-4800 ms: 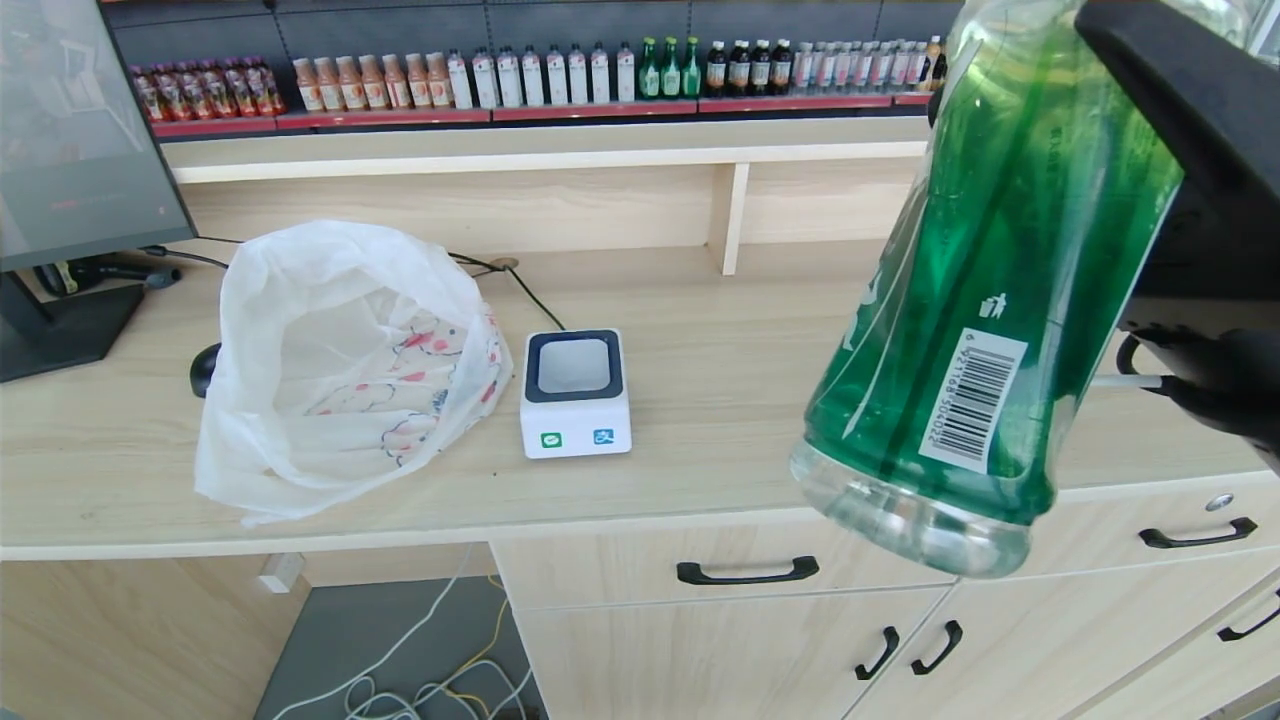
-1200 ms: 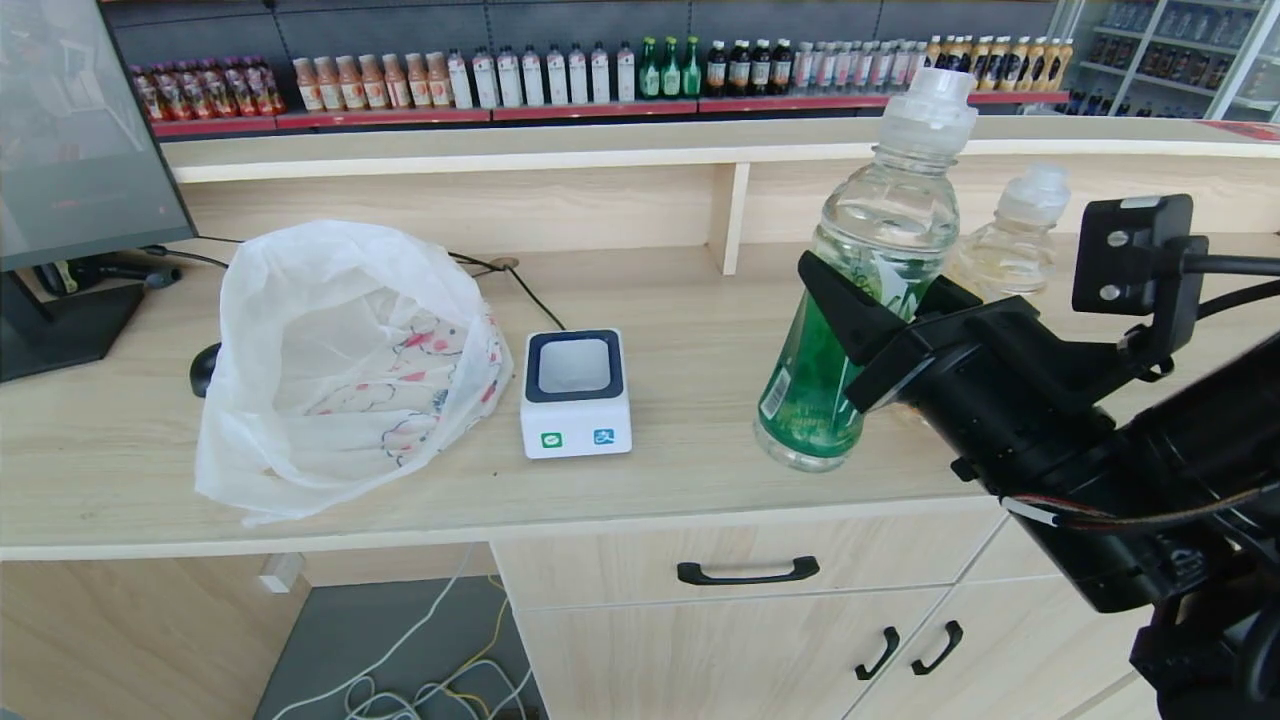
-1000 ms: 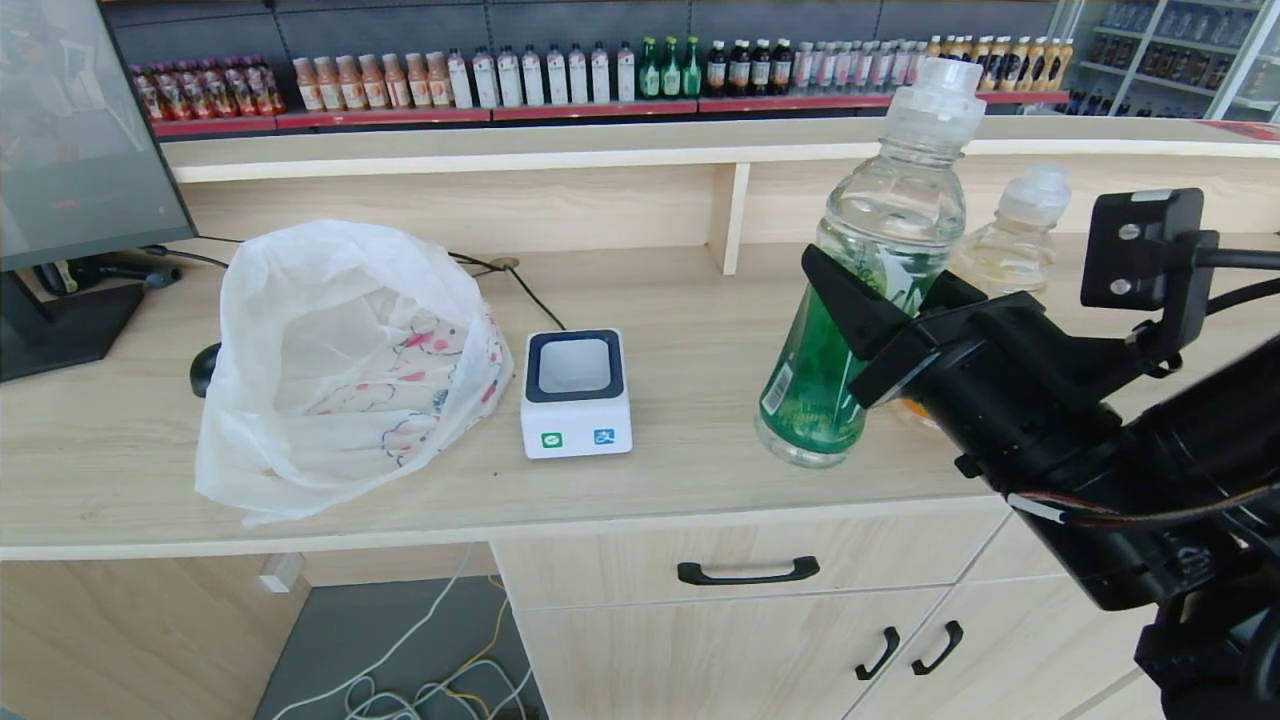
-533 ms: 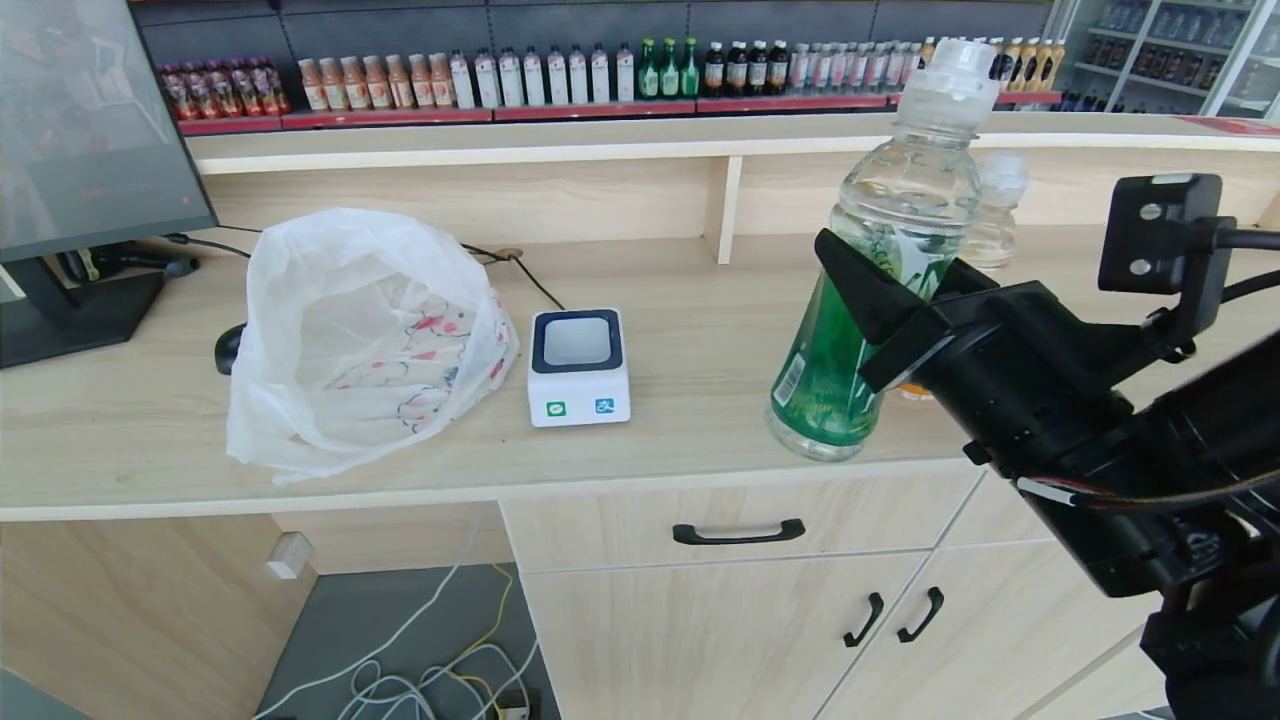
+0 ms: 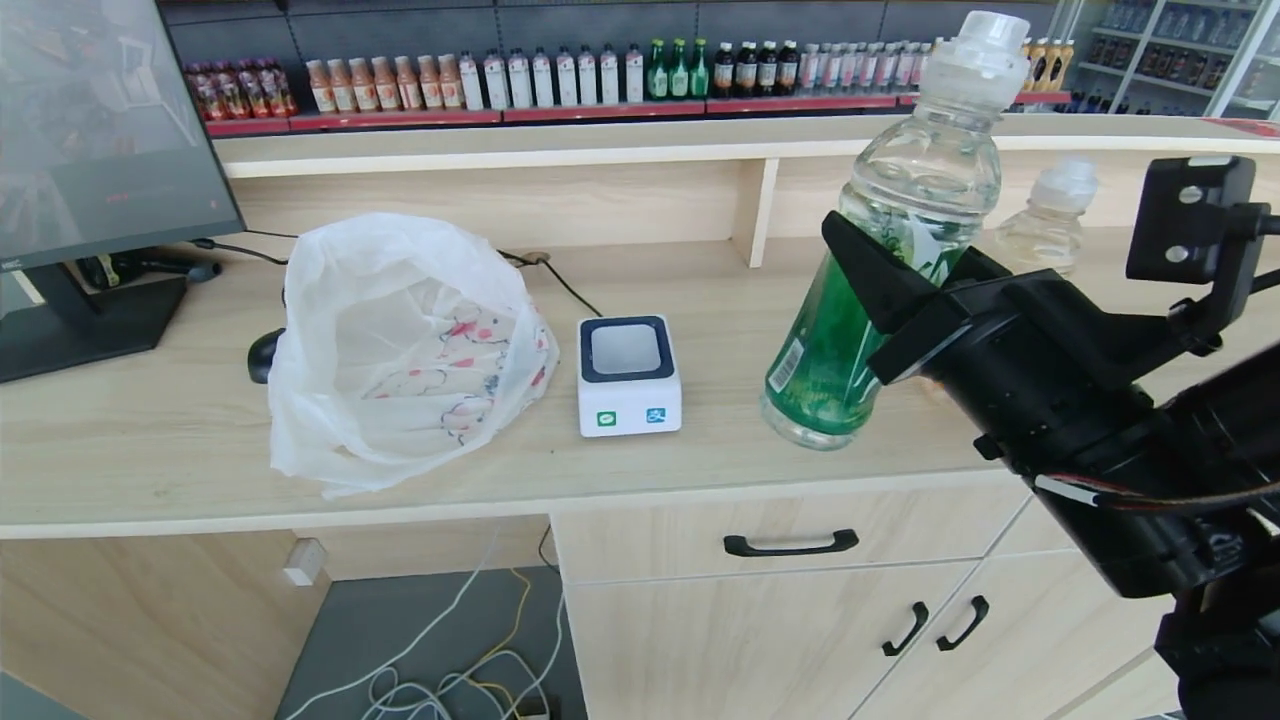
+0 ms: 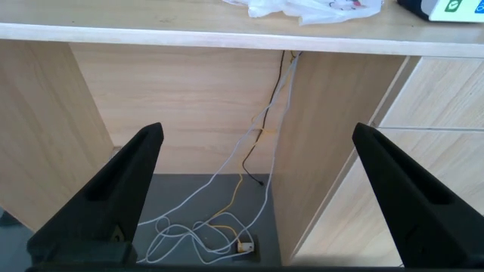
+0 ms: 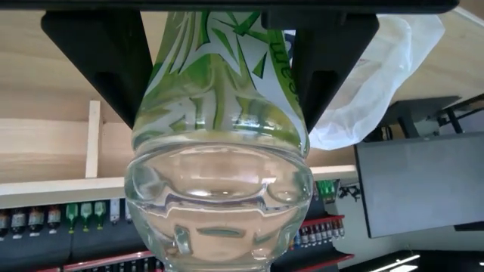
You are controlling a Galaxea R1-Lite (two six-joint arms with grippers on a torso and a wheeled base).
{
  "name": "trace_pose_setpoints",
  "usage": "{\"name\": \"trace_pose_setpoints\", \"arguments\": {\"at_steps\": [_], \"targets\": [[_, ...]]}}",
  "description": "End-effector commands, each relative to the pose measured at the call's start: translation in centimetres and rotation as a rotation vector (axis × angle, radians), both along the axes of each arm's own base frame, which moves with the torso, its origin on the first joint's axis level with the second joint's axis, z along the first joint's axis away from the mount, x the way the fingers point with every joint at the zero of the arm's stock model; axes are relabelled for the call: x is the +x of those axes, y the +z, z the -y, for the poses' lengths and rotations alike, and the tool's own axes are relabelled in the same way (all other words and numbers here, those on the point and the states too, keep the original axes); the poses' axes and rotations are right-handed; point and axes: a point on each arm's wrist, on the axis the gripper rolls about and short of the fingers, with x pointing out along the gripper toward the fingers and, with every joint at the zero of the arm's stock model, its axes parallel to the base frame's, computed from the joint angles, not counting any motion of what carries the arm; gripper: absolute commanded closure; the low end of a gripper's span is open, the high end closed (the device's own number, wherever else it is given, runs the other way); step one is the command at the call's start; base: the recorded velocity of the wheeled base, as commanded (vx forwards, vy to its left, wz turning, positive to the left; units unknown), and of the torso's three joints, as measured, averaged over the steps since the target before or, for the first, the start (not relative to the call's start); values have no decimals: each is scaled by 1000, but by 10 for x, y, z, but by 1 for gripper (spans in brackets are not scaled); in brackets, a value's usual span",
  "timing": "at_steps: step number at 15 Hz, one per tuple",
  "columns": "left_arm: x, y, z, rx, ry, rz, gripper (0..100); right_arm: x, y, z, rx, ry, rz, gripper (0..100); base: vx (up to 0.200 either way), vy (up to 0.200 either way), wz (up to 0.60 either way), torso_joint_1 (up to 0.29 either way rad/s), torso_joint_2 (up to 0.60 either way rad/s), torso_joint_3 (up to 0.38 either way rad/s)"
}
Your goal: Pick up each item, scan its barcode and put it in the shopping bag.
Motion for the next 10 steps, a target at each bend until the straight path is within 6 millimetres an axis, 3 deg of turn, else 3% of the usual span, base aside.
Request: {"name": "trace_pose_setpoints", "arguments": {"at_steps": [1,8,10], "targets": [[0,0,0,0,1,0,0,0,0,0,0,-1,1,100,0,200,0,-7,-2,2],[0,0,0,-2,1,0,0,-1,2,1,5,-2,5,100,0,200,0,2,3,3],[0,0,0,-3,1,0,0,0,2,0,4,-2,4,100,0,0,0,0,0,0]]}}
